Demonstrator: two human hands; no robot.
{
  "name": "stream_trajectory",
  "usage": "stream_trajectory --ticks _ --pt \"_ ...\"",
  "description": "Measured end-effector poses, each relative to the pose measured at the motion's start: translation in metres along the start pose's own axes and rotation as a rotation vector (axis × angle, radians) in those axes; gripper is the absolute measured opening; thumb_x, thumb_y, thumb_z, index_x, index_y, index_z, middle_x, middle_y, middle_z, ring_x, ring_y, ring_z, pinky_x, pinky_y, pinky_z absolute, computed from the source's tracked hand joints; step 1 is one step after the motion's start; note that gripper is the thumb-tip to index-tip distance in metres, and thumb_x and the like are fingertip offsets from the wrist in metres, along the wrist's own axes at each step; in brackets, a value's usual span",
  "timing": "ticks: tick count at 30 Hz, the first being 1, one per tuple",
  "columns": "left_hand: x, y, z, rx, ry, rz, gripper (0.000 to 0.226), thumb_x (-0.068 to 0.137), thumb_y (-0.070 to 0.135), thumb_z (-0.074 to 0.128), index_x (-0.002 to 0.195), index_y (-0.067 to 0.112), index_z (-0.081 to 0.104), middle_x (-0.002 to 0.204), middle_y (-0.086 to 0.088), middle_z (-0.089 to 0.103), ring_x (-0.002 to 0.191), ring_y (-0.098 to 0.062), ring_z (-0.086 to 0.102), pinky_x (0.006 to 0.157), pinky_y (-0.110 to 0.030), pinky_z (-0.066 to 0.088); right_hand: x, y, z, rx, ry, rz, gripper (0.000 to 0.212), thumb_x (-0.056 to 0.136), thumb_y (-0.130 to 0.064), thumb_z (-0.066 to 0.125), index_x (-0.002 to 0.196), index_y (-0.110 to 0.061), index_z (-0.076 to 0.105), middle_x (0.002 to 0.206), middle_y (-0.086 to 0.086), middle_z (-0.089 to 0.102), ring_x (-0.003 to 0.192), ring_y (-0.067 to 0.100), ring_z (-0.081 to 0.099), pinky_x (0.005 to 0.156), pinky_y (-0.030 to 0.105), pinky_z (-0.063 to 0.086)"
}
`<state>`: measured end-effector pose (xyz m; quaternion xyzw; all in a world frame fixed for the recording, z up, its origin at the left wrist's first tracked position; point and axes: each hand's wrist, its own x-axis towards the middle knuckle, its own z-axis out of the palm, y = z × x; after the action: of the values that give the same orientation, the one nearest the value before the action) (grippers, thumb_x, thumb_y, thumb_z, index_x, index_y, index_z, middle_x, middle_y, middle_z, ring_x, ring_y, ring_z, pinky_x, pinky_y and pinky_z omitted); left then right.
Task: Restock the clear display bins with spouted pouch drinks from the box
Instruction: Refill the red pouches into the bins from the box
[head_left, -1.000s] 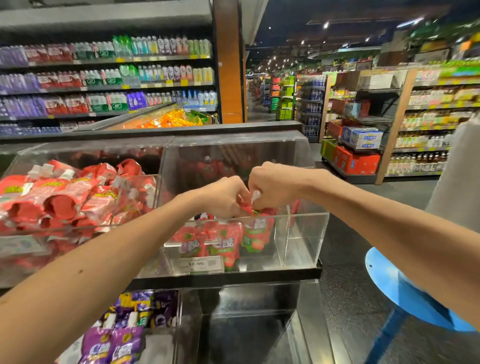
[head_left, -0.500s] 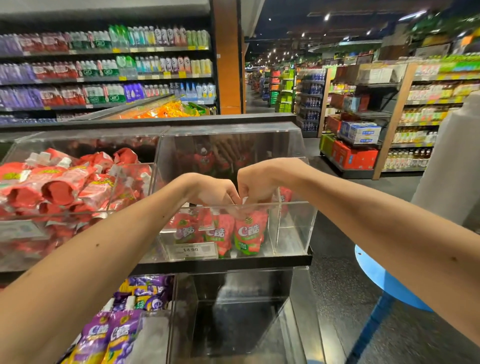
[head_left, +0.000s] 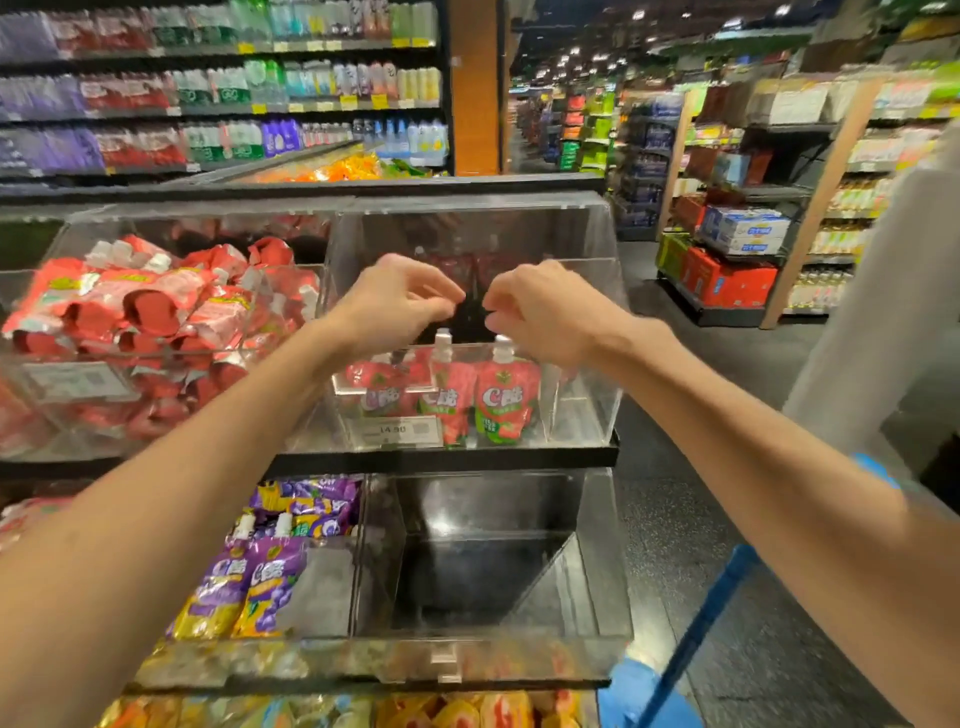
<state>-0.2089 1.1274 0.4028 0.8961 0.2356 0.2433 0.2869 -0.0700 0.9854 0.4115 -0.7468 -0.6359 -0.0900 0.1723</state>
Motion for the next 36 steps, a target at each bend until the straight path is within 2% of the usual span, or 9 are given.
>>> stream_trajectory --ticks 3,6,10,14,19,24,27,31,36 --pt "-0.056 0.001 0.021 -0.177 0.297 0.207 0.011 0.088 0.022 0.069 0.092 0.031 0.073 0.082 0.009 0.072 0.075 -0.006 0.065 0.076 -0.030 0.057 -0.079 -0.018 0.024 0.171 0.363 0.040 0.013 0.090 -0.017 0.065 0.096 -0.008 0.073 0.093 0.007 0.072 0.085 0.024 0.066 0.077 0.038 0.052" --pt "-0.118 0.003 0.066 -0.365 0.282 0.319 0.009 0.088 0.027 0.066 0.086 0.036 0.068 0.072 0.005 0.064 0.063 -0.006 0.054 0.062 -0.023 0.046 -0.173 -0.046 0.071 0.307 0.506 0.205 0.009 0.087 -0.015 0.068 0.090 -0.008 0.072 0.086 0.003 0.068 0.077 0.018 0.063 0.071 0.030 0.051" --pt "-0.195 0.025 0.164 -0.541 -0.059 0.331 0.006 0.087 0.023 0.068 0.084 0.026 0.071 0.068 0.003 0.065 0.060 -0.002 0.053 0.058 -0.019 0.042 -0.318 -0.070 0.134 0.437 0.506 0.705 0.008 0.087 -0.019 0.069 0.089 -0.013 0.074 0.085 -0.006 0.068 0.077 0.009 0.065 0.070 0.030 0.054" --pt "-0.270 0.070 0.285 -0.483 -0.528 0.339 0.010 0.086 0.018 0.075 0.080 0.023 0.070 0.061 0.012 0.061 0.056 0.004 0.054 0.056 -0.009 0.037 -0.468 -0.094 0.146 0.461 0.534 1.235 0.003 0.090 -0.019 0.071 0.092 -0.019 0.073 0.087 -0.009 0.070 0.080 0.007 0.064 0.072 0.025 0.050" --pt "-0.345 0.159 0.409 -0.375 -1.087 0.423 0.015 0.091 0.024 0.071 0.104 0.018 0.071 0.087 0.013 0.066 0.080 -0.002 0.059 0.071 -0.013 0.044 -0.603 -0.095 0.124 0.466 0.588 1.629 0.005 0.095 -0.027 0.064 0.096 -0.027 0.069 0.093 -0.016 0.068 0.086 -0.003 0.060 0.069 0.008 0.043" --pt "-0.385 0.234 0.519 -0.151 -1.297 0.548 0.024 0.095 0.021 0.064 0.118 0.013 0.068 0.112 0.003 0.070 0.107 -0.014 0.062 0.092 -0.026 0.048 -0.707 -0.057 0.121 0.442 0.687 1.858 0.006 0.096 -0.022 0.063 0.093 -0.025 0.067 0.092 -0.014 0.066 0.088 0.004 0.059 0.069 0.008 0.040" --pt "-0.396 0.259 0.595 -0.015 -1.176 0.590 0.017 0.091 0.019 0.064 0.106 0.019 0.073 0.106 -0.001 0.072 0.103 -0.022 0.064 0.088 -0.037 0.051 -0.763 -0.011 0.127 0.468 0.709 1.954 0.007 0.095 -0.016 0.064 0.091 -0.020 0.068 0.088 -0.009 0.067 0.083 0.008 0.061 0.067 0.012 0.043" --pt "-0.391 0.283 0.662 0.112 -1.078 0.394 0.024 0.089 0.022 0.063 0.111 0.015 0.070 0.107 -0.007 0.070 0.107 -0.028 0.061 0.087 -0.035 0.045 -0.814 0.056 0.142 0.544 0.662 1.997 0.011 0.093 -0.016 0.066 0.087 -0.025 0.067 0.084 -0.008 0.069 0.083 0.012 0.066 0.075 0.028 0.053" --pt "-0.365 0.294 0.727 0.103 -1.169 -0.002 0.042 0.092 0.024 0.064 0.131 0.010 0.056 0.123 -0.009 0.065 0.116 -0.026 0.059 0.090 -0.029 0.042 -0.839 0.148 0.158 0.758 0.425 2.028 0.008 0.095 -0.021 0.063 0.101 -0.025 0.059 0.095 -0.007 0.063 0.088 0.012 0.062 0.080 0.027 0.054"
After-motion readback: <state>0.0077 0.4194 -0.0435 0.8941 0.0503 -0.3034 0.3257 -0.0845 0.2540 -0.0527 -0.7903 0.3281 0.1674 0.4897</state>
